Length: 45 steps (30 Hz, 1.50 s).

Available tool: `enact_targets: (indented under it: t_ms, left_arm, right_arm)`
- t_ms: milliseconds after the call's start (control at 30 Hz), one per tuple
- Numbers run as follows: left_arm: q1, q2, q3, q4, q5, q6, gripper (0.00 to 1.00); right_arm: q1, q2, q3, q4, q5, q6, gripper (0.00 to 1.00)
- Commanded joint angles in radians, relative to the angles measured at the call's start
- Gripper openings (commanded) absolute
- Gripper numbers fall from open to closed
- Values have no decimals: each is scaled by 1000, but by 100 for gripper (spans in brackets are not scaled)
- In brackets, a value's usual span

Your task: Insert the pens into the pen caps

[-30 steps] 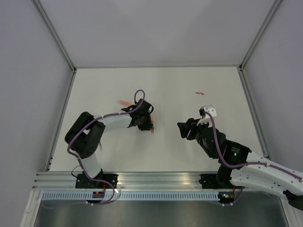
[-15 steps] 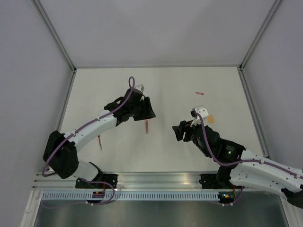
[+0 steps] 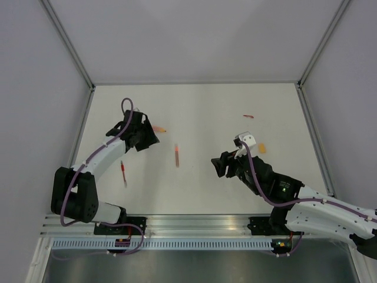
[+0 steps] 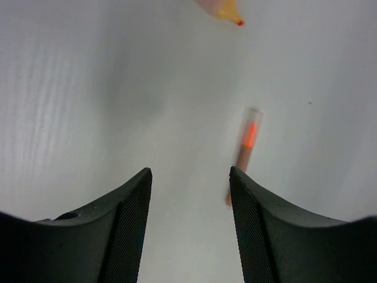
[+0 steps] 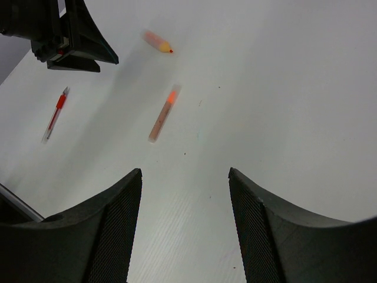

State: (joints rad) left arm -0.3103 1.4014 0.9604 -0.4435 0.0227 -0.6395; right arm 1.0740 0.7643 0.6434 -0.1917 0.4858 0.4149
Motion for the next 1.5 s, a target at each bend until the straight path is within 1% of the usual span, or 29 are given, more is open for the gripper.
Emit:
enact_targets:
  t_ms: [0,33,100,167,200,300,467,567,700,767,933,1067,1300,1333,1433,1467]
  left_arm:
    - [109,19,-60,37,2,-9,60]
    - [146,15,-69,32,-6,-21,60]
    - [175,5,-81,19,-18,-34,60]
    - [203,-15,-80,-23,-76,-37,60]
    - [215,-21,-78,-41,-128,-40,60]
    - [238,-32,-72,-110,-199,-40,61]
    - [269,-7,-63,-222,-237,-11,63]
    - [277,31,-60,-305,-337,-6,62]
    - [278,34,-74,-342,-432,4,63]
    - [281,34,-90,-330,-425,24,63]
    - [286,90,-107,-276,-317,64,61]
    - [286,160,-107,-267,-293,70,54]
    - [286,174,-111,-256,-293,75,53]
    - [286,182,-109,-256,-288,77,52]
    - [286,202,-110,-244,-256,93,44]
    - [286,196,-115,-215,-224,106,39]
  right_arm:
    - [-2,13,-2,37,-29,-8,67]
    - [-2,20,-2,43,-33,-5,67]
    - [-3,29,-1,44,-47,-5,66]
    - [-2,40,4,44,-56,-5,66]
    - [-3,43,4,44,-65,-4,66]
    - [-3,46,6,41,-73,-8,66]
    - [-2,33,2,43,-72,-11,67]
    - [-3,26,-1,44,-81,-13,66]
    - [-2,20,-1,44,-87,-13,66]
    - [-2,15,1,41,-96,-14,66]
    - [-2,-5,-2,41,-102,-16,66]
    - [-3,-17,-5,35,-98,-13,66]
    - [-3,-31,-13,37,-89,-16,67]
    - [-3,-31,-11,37,-87,-16,67]
    - [-3,-33,-11,35,-88,-16,67]
    - [-3,-34,-11,35,-87,-16,67]
